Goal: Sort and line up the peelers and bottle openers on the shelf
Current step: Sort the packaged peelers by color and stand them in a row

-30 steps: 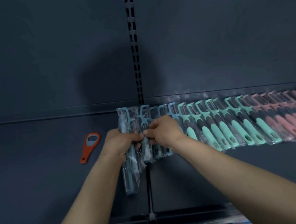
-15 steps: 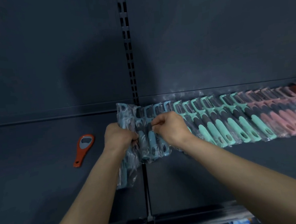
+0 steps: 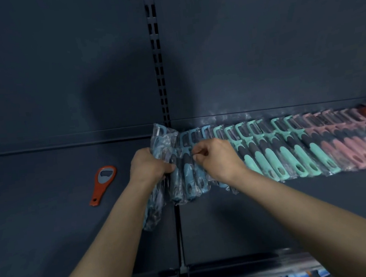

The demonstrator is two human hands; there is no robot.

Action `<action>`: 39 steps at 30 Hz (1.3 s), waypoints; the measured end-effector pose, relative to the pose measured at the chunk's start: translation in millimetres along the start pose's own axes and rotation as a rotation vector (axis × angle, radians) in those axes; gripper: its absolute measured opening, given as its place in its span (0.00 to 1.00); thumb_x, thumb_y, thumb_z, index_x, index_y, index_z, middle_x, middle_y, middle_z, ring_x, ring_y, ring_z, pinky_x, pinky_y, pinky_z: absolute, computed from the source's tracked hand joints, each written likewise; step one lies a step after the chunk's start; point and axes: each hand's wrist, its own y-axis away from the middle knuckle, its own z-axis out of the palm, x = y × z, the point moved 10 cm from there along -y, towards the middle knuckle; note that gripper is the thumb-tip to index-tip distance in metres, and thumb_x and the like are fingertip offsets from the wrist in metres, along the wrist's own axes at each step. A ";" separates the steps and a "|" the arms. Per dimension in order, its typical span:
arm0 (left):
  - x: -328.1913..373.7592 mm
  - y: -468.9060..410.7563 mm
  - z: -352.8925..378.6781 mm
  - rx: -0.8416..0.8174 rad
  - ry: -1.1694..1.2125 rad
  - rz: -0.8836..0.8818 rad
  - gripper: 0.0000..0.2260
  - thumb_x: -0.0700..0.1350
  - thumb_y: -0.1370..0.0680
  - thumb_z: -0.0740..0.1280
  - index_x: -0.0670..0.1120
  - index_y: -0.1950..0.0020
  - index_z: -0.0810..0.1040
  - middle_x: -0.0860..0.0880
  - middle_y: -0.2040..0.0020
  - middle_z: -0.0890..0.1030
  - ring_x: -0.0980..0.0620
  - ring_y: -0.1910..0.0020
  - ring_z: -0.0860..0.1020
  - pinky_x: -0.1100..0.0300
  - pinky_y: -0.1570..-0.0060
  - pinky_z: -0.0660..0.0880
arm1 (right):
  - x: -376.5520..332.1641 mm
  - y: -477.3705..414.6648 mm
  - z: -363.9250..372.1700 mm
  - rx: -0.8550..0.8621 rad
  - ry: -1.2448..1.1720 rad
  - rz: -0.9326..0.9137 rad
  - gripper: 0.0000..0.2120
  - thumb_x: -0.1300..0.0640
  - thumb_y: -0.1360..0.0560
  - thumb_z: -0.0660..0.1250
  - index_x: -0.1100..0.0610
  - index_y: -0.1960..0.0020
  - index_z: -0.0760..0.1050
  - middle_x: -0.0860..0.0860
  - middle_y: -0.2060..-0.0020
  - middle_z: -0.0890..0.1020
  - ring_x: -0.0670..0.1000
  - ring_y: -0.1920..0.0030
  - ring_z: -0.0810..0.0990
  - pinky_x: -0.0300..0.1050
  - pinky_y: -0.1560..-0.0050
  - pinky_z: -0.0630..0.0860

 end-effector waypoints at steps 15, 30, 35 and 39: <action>22.1 33.1 -10.5 -0.182 0.425 -0.044 0.04 0.35 0.28 0.72 0.40 0.57 0.78 0.47 0.71 0.81 0.54 0.75 0.78 0.63 0.76 0.75 | -7.5 6.5 -10.8 0.056 -0.145 -0.015 0.09 0.56 0.24 0.66 0.57 0.46 0.81 0.48 0.60 0.82 0.45 0.60 0.77 0.36 0.57 0.72; 48.9 84.5 76.8 -0.680 0.587 -0.091 0.07 0.29 0.28 0.66 0.37 0.53 0.79 0.41 0.64 0.83 0.47 0.66 0.82 0.55 0.63 0.82 | 13.4 18.0 1.5 -0.147 -1.021 0.337 0.02 0.65 0.27 0.69 0.63 0.59 0.79 0.55 0.68 0.84 0.51 0.71 0.82 0.40 0.76 0.77; 48.2 73.4 64.4 -0.527 0.588 -0.054 0.08 0.32 0.24 0.63 0.36 0.47 0.78 0.41 0.58 0.83 0.46 0.61 0.82 0.51 0.60 0.82 | 37.1 9.2 -9.1 -0.032 -0.864 0.430 0.08 0.63 0.26 0.69 0.64 0.49 0.76 0.56 0.62 0.82 0.51 0.68 0.78 0.39 0.74 0.70; 39.7 62.5 43.4 -0.317 0.643 -0.106 0.04 0.35 0.22 0.63 0.36 0.50 0.76 0.43 0.65 0.78 0.47 0.67 0.80 0.51 0.66 0.82 | 49.9 5.5 -28.0 0.026 -0.609 0.383 0.07 0.59 0.23 0.63 0.59 0.59 0.71 0.53 0.73 0.73 0.46 0.79 0.70 0.36 0.79 0.67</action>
